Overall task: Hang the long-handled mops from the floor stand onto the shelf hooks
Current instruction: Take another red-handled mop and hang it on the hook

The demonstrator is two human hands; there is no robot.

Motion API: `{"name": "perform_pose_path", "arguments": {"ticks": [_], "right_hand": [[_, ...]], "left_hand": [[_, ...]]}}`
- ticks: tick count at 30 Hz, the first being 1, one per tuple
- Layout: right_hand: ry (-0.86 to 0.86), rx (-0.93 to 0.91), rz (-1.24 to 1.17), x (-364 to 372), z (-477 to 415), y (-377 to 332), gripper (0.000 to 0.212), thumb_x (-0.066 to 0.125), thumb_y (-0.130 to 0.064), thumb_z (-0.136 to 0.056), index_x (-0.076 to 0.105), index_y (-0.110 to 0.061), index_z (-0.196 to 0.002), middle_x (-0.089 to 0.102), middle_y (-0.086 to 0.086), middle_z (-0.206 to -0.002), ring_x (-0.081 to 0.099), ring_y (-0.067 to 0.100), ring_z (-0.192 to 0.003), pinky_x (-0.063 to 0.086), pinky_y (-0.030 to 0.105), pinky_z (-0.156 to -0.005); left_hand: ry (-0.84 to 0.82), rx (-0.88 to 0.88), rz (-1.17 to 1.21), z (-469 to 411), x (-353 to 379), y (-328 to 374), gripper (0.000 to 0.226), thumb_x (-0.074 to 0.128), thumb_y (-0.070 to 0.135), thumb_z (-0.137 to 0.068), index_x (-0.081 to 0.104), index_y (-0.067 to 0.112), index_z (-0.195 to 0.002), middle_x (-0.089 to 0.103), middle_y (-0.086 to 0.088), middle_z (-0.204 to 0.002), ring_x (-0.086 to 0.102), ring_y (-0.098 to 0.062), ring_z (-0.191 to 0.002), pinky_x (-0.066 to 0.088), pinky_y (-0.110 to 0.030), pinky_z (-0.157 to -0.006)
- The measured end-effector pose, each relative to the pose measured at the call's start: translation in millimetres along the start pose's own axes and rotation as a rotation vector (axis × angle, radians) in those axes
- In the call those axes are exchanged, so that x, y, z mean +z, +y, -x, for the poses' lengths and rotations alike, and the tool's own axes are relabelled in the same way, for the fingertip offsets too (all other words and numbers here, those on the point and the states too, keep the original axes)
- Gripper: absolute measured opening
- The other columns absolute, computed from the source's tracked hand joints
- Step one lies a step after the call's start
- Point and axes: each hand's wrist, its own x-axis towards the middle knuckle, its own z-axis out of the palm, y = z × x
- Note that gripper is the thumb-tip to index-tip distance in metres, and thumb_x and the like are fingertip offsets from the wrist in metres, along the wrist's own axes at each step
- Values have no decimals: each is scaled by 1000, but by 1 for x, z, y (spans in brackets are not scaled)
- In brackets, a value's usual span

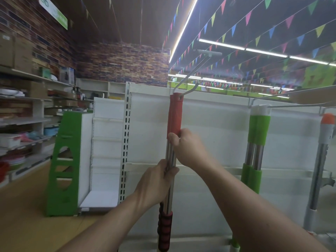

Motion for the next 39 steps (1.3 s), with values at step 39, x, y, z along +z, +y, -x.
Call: {"name": "perform_pose_path", "arguments": {"ticks": [39], "right_hand": [[24, 18, -18, 17, -23, 18, 39, 49, -47, -102, 62, -12, -88, 65, 5, -74, 63, 27, -69, 41, 33, -57]], "left_hand": [[29, -54, -51, -17, 11, -11, 35, 49, 56, -101, 43, 31, -77, 56, 6, -61, 56, -24, -57, 33, -33, -48]]}}
